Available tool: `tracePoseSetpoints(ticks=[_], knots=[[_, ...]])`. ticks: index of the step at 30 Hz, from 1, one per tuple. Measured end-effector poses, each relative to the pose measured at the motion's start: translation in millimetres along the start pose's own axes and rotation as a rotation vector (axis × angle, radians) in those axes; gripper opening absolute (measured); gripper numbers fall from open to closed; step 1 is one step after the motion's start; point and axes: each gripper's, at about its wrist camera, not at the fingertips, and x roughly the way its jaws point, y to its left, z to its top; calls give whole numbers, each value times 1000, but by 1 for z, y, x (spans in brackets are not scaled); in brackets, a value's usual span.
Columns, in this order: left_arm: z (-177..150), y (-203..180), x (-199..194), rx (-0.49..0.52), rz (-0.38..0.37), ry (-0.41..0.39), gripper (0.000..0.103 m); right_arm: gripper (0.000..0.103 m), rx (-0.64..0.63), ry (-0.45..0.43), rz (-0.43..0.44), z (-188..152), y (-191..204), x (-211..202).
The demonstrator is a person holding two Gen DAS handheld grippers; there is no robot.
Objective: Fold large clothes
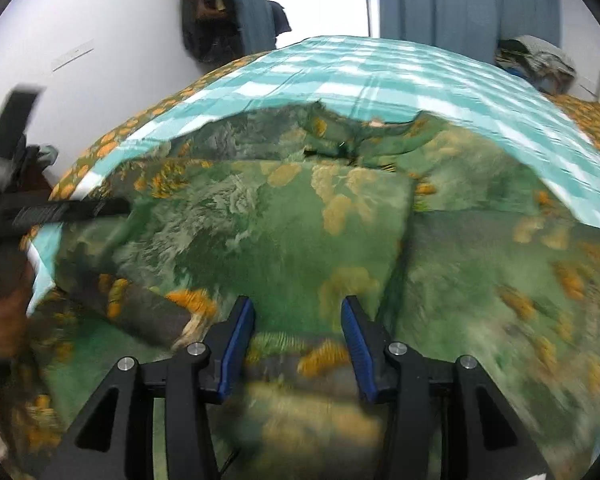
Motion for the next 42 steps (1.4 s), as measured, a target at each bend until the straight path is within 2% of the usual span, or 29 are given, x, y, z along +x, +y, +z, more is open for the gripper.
tracePoseSetpoints(ticks=[2, 3, 6, 11, 13, 15, 18, 22, 42], knots=[[-33, -12, -25, 51, -9, 2, 96, 55, 48, -18, 52, -13, -3, -35], [-48, -18, -35, 77, -7, 2, 96, 56, 54, -25, 63, -23, -4, -53], [-97, -39, -55, 145, -15, 17, 96, 56, 20, -9, 24, -62, -5, -97], [-142, -57, -43, 148, -25, 75, 98, 56, -23, 15, -65, -125, -19, -142], [-153, -57, -33, 142, 12, 49, 103, 57, -16, 38, -109, -147, -29, -141], [-156, -58, -29, 145, 16, 32, 102, 57, 20, 69, -132, -167, -42, -129], [-158, -58, -27, 150, 12, -1, 102, 59, 50, 15, -102, -181, -49, -123], [-161, -55, -26, 152, 9, -37, 102, 61, -16, -8, -153, -185, -41, -114], [-168, -54, -30, 150, 11, -47, 102, 62, -14, -32, -164, -190, -40, -110]])
